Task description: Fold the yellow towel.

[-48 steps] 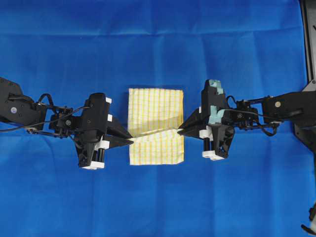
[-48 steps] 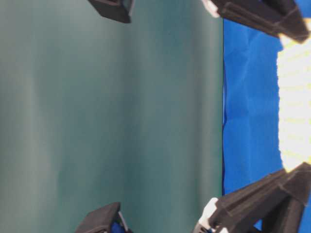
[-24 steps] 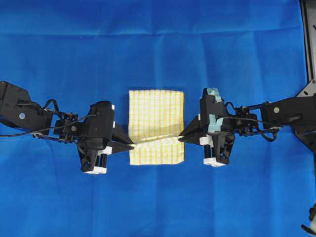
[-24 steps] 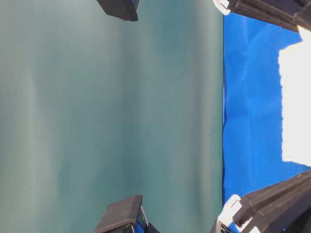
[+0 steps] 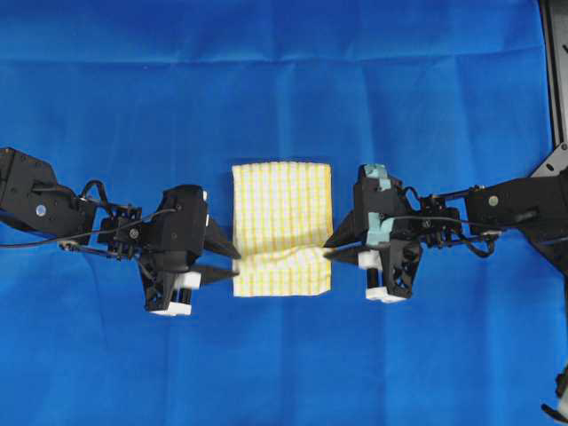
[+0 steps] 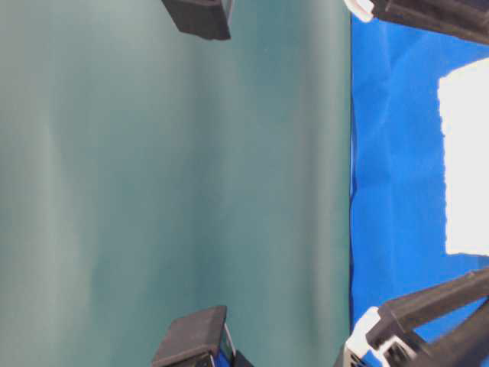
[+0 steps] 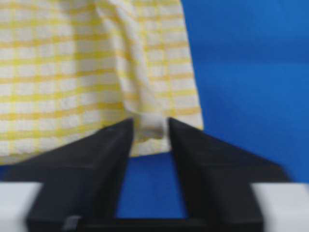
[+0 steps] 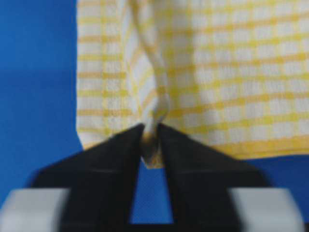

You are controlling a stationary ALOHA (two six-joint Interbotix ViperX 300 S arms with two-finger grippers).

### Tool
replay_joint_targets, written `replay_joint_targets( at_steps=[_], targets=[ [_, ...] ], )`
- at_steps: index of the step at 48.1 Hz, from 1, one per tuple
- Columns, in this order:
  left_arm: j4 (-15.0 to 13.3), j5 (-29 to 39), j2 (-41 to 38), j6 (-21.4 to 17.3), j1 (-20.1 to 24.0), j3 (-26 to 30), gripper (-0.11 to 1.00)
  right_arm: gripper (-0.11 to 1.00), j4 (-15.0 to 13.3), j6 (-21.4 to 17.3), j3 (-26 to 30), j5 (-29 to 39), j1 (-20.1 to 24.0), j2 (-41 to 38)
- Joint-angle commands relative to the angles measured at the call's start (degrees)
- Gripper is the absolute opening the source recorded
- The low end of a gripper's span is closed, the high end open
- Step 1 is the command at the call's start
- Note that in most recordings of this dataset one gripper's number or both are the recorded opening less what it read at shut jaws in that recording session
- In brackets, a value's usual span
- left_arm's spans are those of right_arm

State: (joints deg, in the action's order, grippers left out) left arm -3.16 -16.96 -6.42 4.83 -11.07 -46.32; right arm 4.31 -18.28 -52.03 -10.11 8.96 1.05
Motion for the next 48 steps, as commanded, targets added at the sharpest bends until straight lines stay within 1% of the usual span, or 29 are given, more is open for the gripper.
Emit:
replay_joint_targets(
  at_steps=[1, 4, 6, 7, 9, 16, 19, 22, 34, 44, 48],
  targets=[
    [0.09, 1.14, 2.46, 0.09, -0.18, 0.26, 0.47, 0.42, -0.09, 0.0, 1.41, -0.09, 0.88, 0.7],
    [0.18, 3.52, 4.31, 0.0, -0.26, 0.26, 0.65, 0.61, -0.09, 0.0, 1.58, 0.7, 1.32, 1.14],
    [0.09, 5.45, 5.71, -0.09, -0.35, 0.26, 0.73, 0.73, -0.09, -0.09, 1.67, 1.76, 1.67, 1.93],
    [0.09, 6.42, 6.5, -0.18, -0.44, 0.26, 0.74, 0.77, -0.09, -0.09, 1.67, 2.2, 1.67, 2.37],
    [0.09, 8.53, 8.09, -0.18, -0.44, 0.18, 0.71, 0.81, -0.09, -0.18, 1.58, 3.25, 1.76, 3.25],
    [0.26, 14.41, 13.89, -0.26, -0.44, -0.53, 0.64, 0.71, -0.09, 0.09, 1.05, 6.24, 1.85, 7.82],
    [0.26, 15.73, 16.08, -0.26, -0.44, -1.14, 0.63, 0.71, -0.44, 0.35, 0.62, 7.56, 1.85, 10.11],
    [0.44, 16.79, 18.37, -0.26, -0.44, -1.93, 0.63, 0.71, -1.41, 0.7, -0.09, 9.05, 1.76, 13.27],
    [0.44, 16.52, 32.17, -0.7, 0.18, -8.35, 0.62, 0.71, -6.5, 0.97, -3.87, 12.74, 0.0, 27.25],
    [0.44, 15.38, 44.65, -0.79, 1.41, -14.68, 0.61, 0.71, -8.17, 0.97, -7.56, 16.0, -2.55, 39.11],
    [0.62, 15.56, 49.57, -0.88, 1.93, -16.96, 0.61, 0.7, -9.49, 0.97, -8.79, 17.84, -3.34, 43.42]
  ],
)
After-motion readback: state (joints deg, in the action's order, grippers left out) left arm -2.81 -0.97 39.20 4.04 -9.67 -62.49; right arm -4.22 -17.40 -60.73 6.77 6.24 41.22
